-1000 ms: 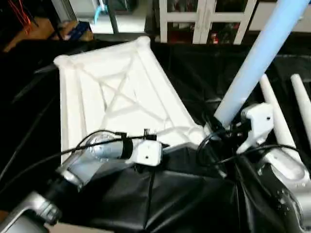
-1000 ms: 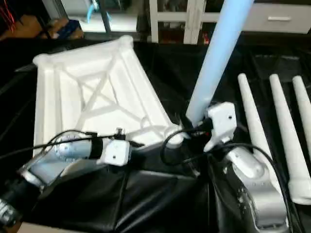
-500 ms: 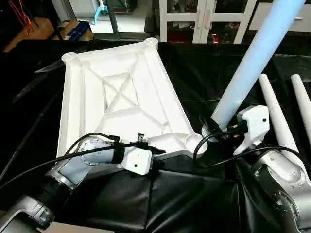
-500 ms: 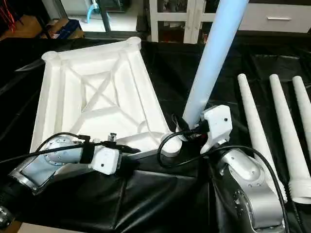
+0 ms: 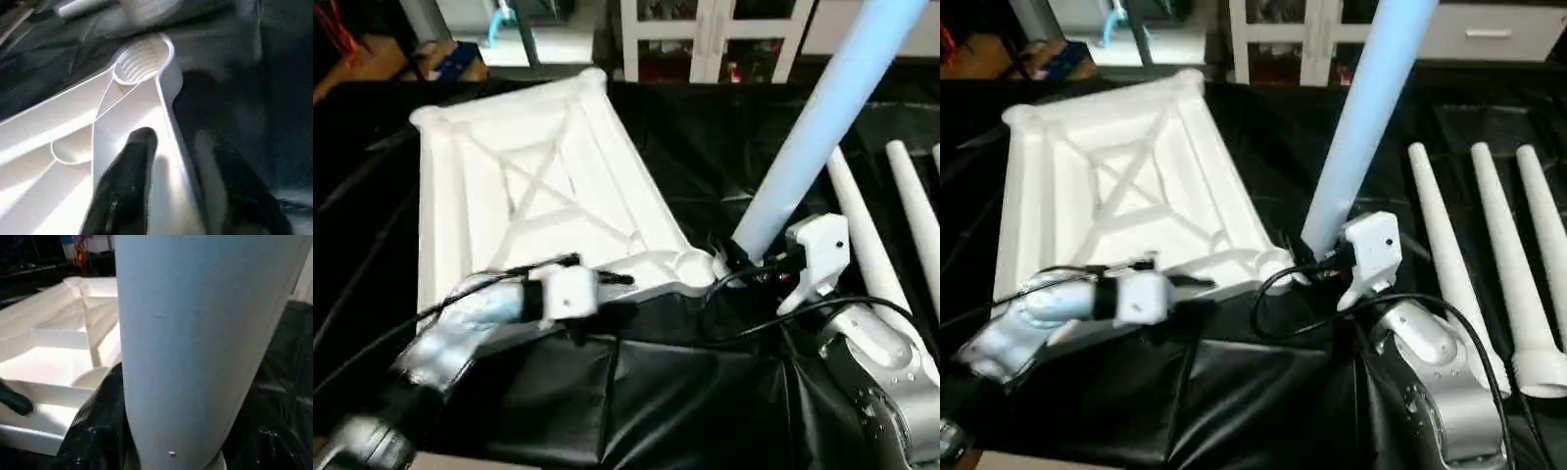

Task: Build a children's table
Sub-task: Insert table leg to table base

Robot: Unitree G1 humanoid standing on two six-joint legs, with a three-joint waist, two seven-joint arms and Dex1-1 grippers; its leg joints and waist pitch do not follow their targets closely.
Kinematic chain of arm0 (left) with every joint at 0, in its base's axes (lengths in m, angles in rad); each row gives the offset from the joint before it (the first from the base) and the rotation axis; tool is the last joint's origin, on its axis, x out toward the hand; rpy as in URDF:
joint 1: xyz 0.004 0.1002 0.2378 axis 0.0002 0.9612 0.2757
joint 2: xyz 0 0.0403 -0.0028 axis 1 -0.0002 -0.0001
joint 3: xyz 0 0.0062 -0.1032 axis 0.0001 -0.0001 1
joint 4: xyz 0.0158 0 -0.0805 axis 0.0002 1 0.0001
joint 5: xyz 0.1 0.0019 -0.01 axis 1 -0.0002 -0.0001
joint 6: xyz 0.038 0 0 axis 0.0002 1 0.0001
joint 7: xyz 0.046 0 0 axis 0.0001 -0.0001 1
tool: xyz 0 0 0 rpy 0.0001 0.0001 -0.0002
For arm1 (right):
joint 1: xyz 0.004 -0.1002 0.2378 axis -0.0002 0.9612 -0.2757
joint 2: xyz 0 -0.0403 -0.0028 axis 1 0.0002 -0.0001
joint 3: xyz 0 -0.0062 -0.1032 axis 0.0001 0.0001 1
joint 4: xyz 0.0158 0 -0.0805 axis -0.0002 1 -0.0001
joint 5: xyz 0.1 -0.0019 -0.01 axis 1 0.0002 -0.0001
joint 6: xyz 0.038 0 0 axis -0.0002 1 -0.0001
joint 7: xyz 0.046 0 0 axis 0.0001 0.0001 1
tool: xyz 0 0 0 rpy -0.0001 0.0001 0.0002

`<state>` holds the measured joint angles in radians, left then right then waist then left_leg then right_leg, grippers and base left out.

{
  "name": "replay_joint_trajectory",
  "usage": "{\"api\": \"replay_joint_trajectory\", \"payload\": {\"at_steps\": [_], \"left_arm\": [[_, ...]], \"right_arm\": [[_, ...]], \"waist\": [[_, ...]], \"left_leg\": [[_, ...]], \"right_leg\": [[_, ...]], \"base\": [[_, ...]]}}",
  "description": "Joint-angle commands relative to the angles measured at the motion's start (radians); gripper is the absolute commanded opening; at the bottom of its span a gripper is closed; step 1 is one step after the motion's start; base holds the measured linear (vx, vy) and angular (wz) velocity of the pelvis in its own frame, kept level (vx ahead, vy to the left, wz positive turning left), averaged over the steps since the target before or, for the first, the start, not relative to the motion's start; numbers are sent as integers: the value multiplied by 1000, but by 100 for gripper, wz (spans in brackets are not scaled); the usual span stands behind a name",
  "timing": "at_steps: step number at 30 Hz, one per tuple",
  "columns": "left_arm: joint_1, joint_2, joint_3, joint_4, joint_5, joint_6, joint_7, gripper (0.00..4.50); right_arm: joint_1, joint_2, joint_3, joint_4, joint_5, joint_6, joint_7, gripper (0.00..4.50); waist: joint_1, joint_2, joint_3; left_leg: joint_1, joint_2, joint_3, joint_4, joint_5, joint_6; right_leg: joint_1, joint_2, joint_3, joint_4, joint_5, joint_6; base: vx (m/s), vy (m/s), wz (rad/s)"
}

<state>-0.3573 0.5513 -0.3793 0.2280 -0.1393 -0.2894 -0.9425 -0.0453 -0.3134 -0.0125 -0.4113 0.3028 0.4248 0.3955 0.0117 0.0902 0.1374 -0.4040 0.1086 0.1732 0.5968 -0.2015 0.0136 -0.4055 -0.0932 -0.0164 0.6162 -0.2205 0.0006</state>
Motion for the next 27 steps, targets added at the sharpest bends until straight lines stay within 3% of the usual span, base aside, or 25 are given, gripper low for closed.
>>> {"api": "replay_joint_trajectory", "payload": {"at_steps": [1, 3, 4, 7, 8, 14, 18, 23, 27], "left_arm": [[39, 10, 21, -78, -82, 122, -6, 178], [51, -1, 32, -108, -92, 183, 17, 190], [56, -4, 33, -122, -72, 218, 32, 200], [58, -20, 33, -146, -1, 266, 81, 228], [57, -21, 33, -147, 1, 266, 84, 233], [31, -57, 15, -223, 28, 403, 168, 275], [27, -67, -2, -242, 18, 469, 143, 312], [22, -59, -21, -252, 8, 524, 79, 317], [0, -68, -40, -214, 51, 521, 92, 317]], "right_arm": [[-1, 3, 3, -20, 3, -8, -2, 191], [-5, 3, 5, -16, 1, -9, 0, 191], [-8, 3, 7, -11, 0, -10, 2, 191], [-17, 2, 12, -3, -4, -12, 7, 191], [-17, 2, 12, -3, -4, -12, 7, 191], [-25, -3, 15, -2, -5, -10, 9, 191], [-27, -4, 12, -1, -6, -9, 9, 191], [-24, -6, 9, -6, -9, -9, 4, 191], [-20, -8, 5, -11, -11, -9, 1, 191]], "waist": [[5, -22, -84], [6, -27, -77], [11, -20, -75], [17, -24, -70], [19, -22, -68], [20, -24, -68], [20, -21, -70], [21, -14, -72], [21, -12, -70]], "left_leg": [[23, 98, -42, -56, 82, 166], [23, 100, -39, -58, 49, 191], [27, 104, -40, -60, 29, 188], [31, 108, -39, -66, -15, 168], [32, 108, -40, -69, -39, 148], [31, 105, -41, -72, -62, 113], [29, 102, -41, -69, -42, 115], [29, 101, -42, -65, -15, 126], [30, 102, -42, -67, -44, 120]], "right_leg": [[49, -69, 32, -25, 294, -308], [46, -66, 29, -35, 205, -310], [43, -65, 29, -38, 154, -309], [40, -61, 30, -46, 66, -297], [41, -62, 31, -49, 35, -288], [42, -64, 33, -52, 29, -271], [43, -64, 34, -51, 60, -268], [44, -62, 32, -46, 100, -277], [45, -61, 32, -50, 90, -279]], "base": [[0, 0, 0], [0, 0, 0], [0, 0, 0], [0, 0, 0], [0, 0, 0], [0, 0, 0], [0, 0, 0], [0, 0, 0], [0, 0, 0]]}}
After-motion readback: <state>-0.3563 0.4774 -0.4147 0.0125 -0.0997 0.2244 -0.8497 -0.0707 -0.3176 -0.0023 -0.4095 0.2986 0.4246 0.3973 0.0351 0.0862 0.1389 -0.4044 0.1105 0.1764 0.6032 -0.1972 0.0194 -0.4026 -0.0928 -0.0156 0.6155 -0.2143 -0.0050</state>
